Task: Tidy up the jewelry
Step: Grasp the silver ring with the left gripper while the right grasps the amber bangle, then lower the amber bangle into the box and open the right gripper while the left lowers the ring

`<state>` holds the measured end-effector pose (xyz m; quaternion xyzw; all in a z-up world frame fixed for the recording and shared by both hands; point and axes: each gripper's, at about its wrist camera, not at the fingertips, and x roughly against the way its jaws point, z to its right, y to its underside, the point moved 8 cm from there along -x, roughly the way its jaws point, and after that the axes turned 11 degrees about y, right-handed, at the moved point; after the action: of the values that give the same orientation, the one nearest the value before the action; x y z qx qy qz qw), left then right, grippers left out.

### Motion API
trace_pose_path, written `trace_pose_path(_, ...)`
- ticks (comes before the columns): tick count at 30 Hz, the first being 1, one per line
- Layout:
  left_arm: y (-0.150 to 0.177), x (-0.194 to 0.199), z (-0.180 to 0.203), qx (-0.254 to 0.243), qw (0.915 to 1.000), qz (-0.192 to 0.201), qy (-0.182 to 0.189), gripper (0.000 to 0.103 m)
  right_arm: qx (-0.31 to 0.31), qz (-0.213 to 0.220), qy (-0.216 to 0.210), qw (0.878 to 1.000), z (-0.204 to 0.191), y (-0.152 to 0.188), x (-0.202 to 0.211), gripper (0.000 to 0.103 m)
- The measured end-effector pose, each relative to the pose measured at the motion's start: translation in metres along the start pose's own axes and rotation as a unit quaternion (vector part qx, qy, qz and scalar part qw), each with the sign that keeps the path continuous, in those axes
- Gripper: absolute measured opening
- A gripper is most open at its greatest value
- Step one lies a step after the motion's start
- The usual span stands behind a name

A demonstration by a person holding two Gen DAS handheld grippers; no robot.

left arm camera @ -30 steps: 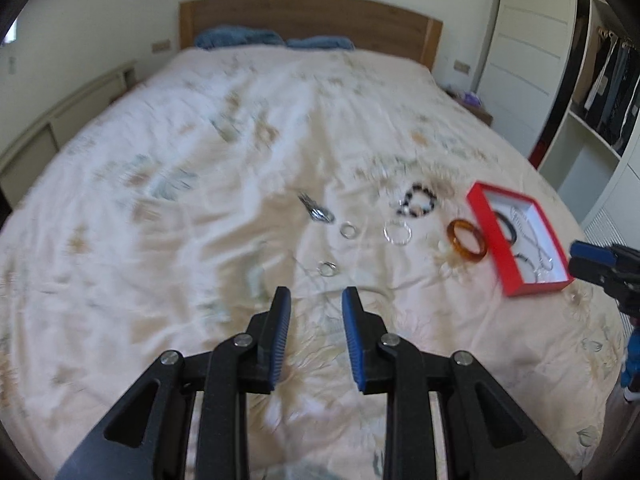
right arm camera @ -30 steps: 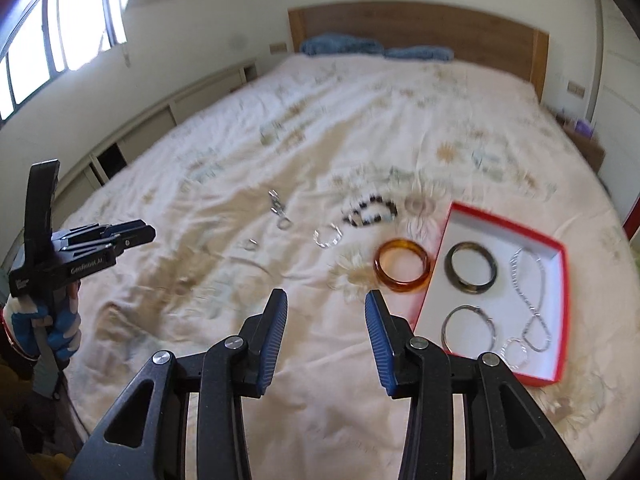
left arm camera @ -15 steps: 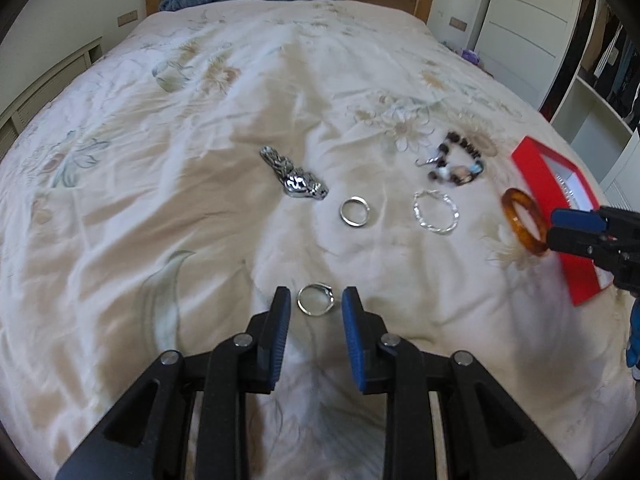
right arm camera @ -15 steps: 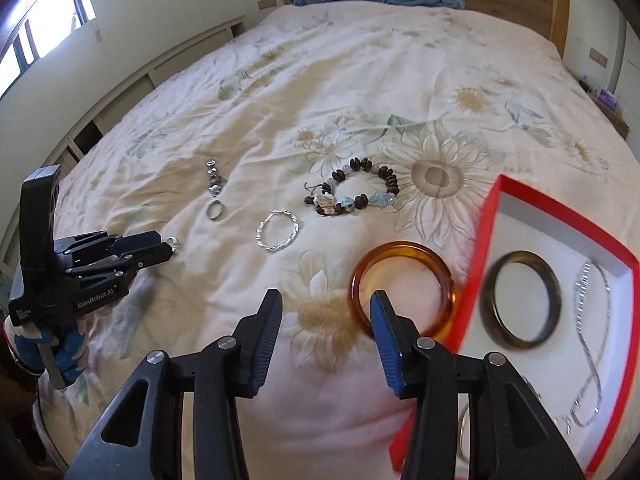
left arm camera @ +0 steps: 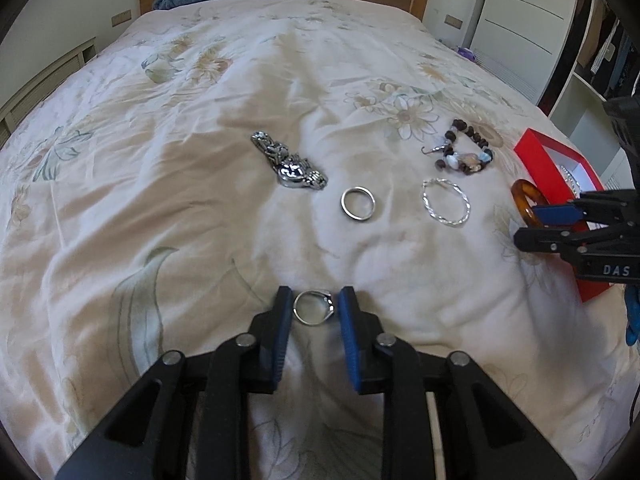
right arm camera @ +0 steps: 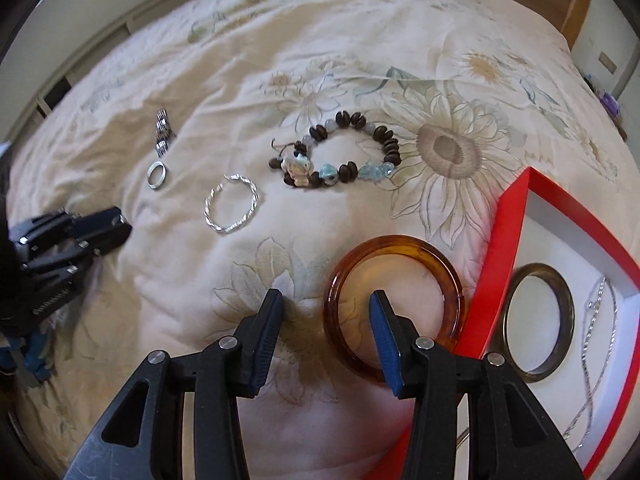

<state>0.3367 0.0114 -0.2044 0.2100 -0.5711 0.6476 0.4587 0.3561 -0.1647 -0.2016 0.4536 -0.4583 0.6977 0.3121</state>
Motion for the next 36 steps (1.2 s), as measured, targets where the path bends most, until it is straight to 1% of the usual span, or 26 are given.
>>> trace_pose_path(2,0.0,0.001,0.001,-0.003,1.0,0.0,-0.002,0.018,0.014,-0.006,0.008,1.0,-0.002,0.0,-0.002,0.044)
trace_pose_path(3,0.0,0.002,0.002,-0.003,1.0,-0.001,-0.002,0.018,0.021,-0.01,0.01,1.0,-0.003,0.001,-0.003,0.042)
trace_pose_path(5,0.001,0.002,0.003,-0.003,1.0,-0.002,-0.003,0.018,0.035,-0.014,0.009,0.999,-0.004,0.001,-0.002,0.031)
trace_pose_path(6,0.001,0.003,0.003,-0.004,1.0,-0.003,-0.004,0.018,0.041,-0.017,0.001,0.999,-0.007,0.001,-0.003,0.015)
trace_pose_path(7,0.001,0.005,0.004,-0.004,1.0,-0.004,-0.004,0.018,0.048,-0.023,-0.005,0.999,-0.011,0.002,-0.002,0.011)
trace_pose_path(9,0.002,0.008,0.006,-0.001,1.0,-0.004,-0.003,0.018,0.072,-0.022,0.003,0.997,-0.016,0.003,0.001,0.009)
trace_pose_path(10,0.002,0.01,0.006,0.001,1.0,-0.004,-0.003,0.018,0.075,-0.021,0.002,0.997,-0.017,0.003,0.003,0.009)
trace_pose_path(14,0.004,0.022,0.01,0.006,1.0,-0.001,0.0,0.018,0.069,-0.005,-0.018,0.997,-0.019,0.006,0.021,0.009)
trace_pose_path(18,0.005,0.042,0.017,0.011,0.9999,0.01,0.003,0.018,0.041,0.02,-0.06,0.997,-0.027,0.013,0.049,0.009)
trace_pose_path(21,0.007,0.064,0.024,0.013,0.9997,0.021,0.003,0.018,0.011,0.04,-0.093,0.995,-0.034,0.017,0.075,0.009)
trace_pose_path(25,0.01,0.098,0.036,0.008,0.9993,0.035,0.001,0.018,-0.018,0.064,-0.12,0.991,-0.047,0.03,0.109,0.009)
trace_pose_path(28,0.015,0.121,0.045,0.009,0.9989,0.045,0.003,0.018,-0.028,0.078,-0.13,0.988,-0.055,0.046,0.132,0.009)
trace_pose_path(32,0.025,0.145,0.061,0.016,0.9985,0.051,0.015,0.018,-0.031,0.093,-0.134,0.986,-0.059,0.069,0.163,0.009)
trace_pose_path(36,0.033,0.159,0.085,0.018,0.9979,0.054,0.031,0.018,-0.035,0.103,-0.129,0.986,-0.05,0.094,0.184,0.009)
